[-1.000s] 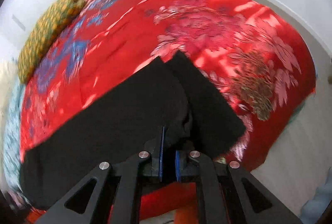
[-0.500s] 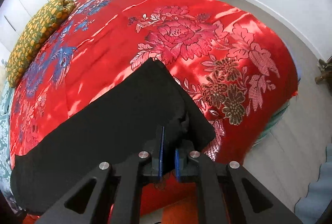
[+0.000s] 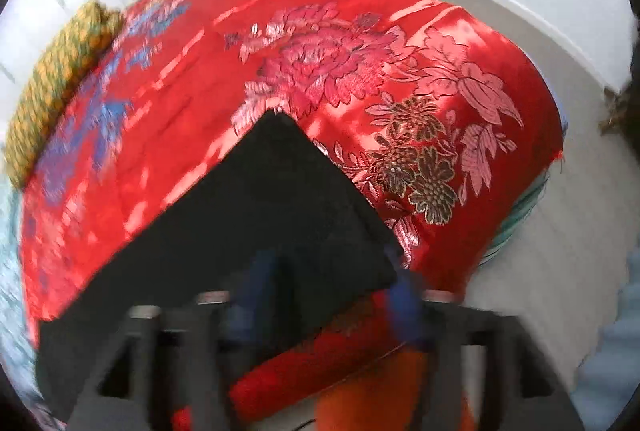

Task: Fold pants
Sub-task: 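Open both grippers and release the folded pants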

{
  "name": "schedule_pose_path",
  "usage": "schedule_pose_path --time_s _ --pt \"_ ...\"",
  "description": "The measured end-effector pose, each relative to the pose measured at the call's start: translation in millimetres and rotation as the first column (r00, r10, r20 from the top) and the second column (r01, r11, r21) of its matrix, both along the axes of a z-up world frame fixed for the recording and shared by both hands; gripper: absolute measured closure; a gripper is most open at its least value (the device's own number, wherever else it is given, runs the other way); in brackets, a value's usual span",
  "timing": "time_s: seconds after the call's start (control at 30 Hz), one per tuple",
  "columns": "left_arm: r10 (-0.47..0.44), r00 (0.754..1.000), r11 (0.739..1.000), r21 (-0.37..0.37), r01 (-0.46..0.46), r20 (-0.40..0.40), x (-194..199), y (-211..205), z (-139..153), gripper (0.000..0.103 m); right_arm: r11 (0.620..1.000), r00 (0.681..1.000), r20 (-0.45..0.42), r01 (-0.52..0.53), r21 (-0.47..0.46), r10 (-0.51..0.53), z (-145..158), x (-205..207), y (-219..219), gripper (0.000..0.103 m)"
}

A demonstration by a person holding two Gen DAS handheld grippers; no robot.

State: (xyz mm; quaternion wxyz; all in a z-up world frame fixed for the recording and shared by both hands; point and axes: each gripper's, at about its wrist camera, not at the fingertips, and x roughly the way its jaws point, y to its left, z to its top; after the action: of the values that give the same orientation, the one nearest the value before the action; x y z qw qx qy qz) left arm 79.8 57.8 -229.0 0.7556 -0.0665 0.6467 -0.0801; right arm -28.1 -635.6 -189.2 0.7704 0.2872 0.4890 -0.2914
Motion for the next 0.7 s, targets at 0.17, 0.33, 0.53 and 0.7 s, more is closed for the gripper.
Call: schedule_pose_path --time_s 0.17,0.33,0.53,0.7 --pt "0.013 0.999 0.997 -0.082 -0.01 0.036 -24 28 41 0.062 0.985 0.997 0.036 0.08 -0.154 -0.075 45 -29 13 0.016" --pt "0.123 0.945 0.992 -0.039 -0.117 0.303 10 73 85 0.034 0.962 0.993 0.116 0.005 -0.275 0.028 86 -19 74 0.015" --pt "-0.081 0.955 0.978 0.208 0.02 0.284 50 49 21 0.051 0.906 0.898 0.135 -0.405 -0.123 0.42 53 68 221 0.015" --pt "-0.12 0.972 0.959 0.278 0.061 0.202 10 55 -3 0.049 0.781 0.77 0.134 -0.622 -0.063 0.624 5 101 333 0.015"
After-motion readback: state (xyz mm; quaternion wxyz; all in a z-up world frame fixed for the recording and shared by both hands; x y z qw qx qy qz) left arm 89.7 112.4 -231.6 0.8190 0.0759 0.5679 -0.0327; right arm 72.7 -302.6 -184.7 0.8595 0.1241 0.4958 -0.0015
